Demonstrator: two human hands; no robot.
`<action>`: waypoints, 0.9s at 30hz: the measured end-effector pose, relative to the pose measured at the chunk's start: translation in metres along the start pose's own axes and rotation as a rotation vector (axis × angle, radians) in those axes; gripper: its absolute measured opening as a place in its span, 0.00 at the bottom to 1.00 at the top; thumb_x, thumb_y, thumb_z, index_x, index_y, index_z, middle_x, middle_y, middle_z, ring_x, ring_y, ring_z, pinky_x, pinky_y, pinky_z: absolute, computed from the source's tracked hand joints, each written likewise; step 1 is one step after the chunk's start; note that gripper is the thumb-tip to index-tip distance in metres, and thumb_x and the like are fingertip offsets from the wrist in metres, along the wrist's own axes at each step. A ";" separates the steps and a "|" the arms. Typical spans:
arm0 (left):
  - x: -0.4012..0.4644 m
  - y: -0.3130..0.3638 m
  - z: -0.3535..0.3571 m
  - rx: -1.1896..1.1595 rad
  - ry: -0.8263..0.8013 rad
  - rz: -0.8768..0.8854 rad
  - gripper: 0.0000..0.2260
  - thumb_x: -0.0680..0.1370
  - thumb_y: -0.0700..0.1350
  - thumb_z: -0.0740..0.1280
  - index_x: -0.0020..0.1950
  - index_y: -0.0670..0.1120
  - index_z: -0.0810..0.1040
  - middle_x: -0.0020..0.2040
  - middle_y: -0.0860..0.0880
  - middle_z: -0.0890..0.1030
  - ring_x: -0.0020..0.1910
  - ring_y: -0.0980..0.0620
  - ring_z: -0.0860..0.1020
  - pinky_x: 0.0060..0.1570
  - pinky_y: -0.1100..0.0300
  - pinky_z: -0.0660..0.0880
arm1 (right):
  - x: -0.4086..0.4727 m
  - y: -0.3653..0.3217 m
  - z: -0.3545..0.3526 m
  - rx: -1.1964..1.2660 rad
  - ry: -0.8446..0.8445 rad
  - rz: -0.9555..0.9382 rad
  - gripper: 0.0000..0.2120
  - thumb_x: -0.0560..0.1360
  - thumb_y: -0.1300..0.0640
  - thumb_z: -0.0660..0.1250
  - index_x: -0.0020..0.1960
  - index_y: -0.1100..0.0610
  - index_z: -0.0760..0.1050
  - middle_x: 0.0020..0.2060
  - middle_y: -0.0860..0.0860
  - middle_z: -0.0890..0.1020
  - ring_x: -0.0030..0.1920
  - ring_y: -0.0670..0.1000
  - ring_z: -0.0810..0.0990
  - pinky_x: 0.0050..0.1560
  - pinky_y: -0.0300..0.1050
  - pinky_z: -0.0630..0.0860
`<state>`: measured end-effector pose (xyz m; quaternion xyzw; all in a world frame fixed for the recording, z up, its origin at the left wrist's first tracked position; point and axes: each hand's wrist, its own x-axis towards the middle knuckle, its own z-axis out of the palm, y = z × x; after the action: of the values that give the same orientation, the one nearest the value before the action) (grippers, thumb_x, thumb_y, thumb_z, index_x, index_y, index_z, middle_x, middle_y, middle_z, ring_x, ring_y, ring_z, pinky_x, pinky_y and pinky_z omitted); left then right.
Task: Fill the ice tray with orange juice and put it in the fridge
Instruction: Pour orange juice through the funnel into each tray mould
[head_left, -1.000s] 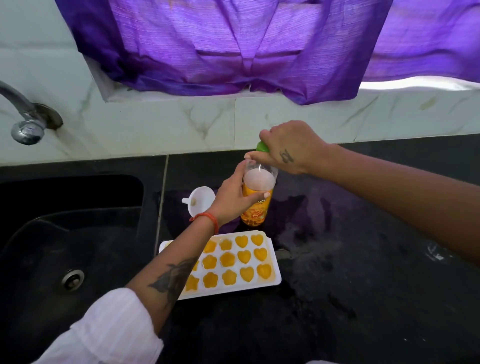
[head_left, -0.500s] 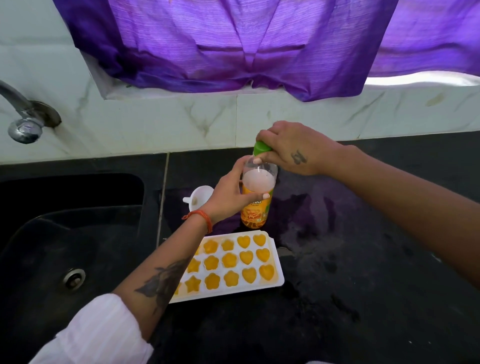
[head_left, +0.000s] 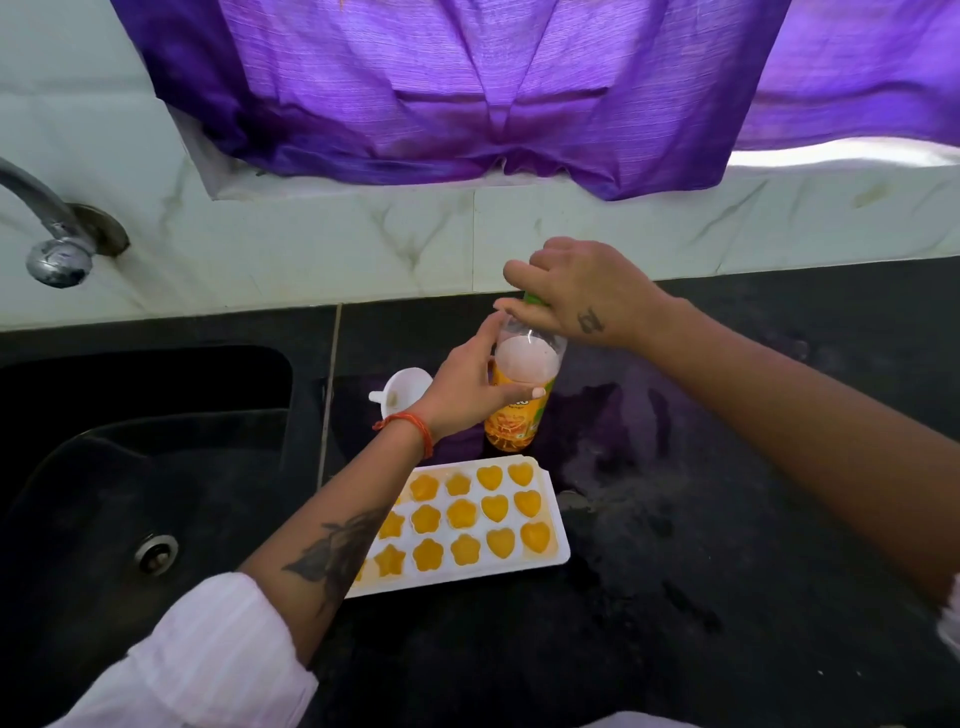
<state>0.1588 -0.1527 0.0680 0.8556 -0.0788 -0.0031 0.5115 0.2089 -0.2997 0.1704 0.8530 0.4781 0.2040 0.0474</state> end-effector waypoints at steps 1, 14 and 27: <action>-0.001 0.000 0.002 0.005 0.017 0.002 0.36 0.69 0.48 0.75 0.72 0.52 0.60 0.64 0.49 0.76 0.59 0.49 0.77 0.57 0.49 0.77 | 0.001 -0.003 0.003 -0.008 0.042 0.043 0.18 0.78 0.47 0.54 0.41 0.60 0.73 0.24 0.52 0.73 0.24 0.52 0.70 0.27 0.38 0.63; -0.010 0.000 0.006 0.011 0.180 -0.007 0.37 0.69 0.50 0.76 0.71 0.52 0.60 0.65 0.49 0.75 0.60 0.49 0.76 0.55 0.54 0.77 | 0.008 -0.016 -0.012 0.112 -0.033 0.298 0.21 0.78 0.40 0.56 0.56 0.57 0.71 0.39 0.53 0.78 0.39 0.50 0.73 0.42 0.43 0.67; -0.016 -0.006 0.010 -0.076 0.222 0.012 0.36 0.68 0.50 0.76 0.71 0.53 0.62 0.64 0.50 0.76 0.59 0.51 0.77 0.55 0.54 0.78 | -0.011 -0.030 0.003 0.541 0.093 0.605 0.23 0.77 0.44 0.62 0.66 0.56 0.71 0.51 0.51 0.78 0.49 0.47 0.77 0.46 0.35 0.67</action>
<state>0.1433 -0.1566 0.0572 0.8301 -0.0266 0.0920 0.5493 0.1810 -0.2926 0.1559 0.9267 0.2438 0.1141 -0.2622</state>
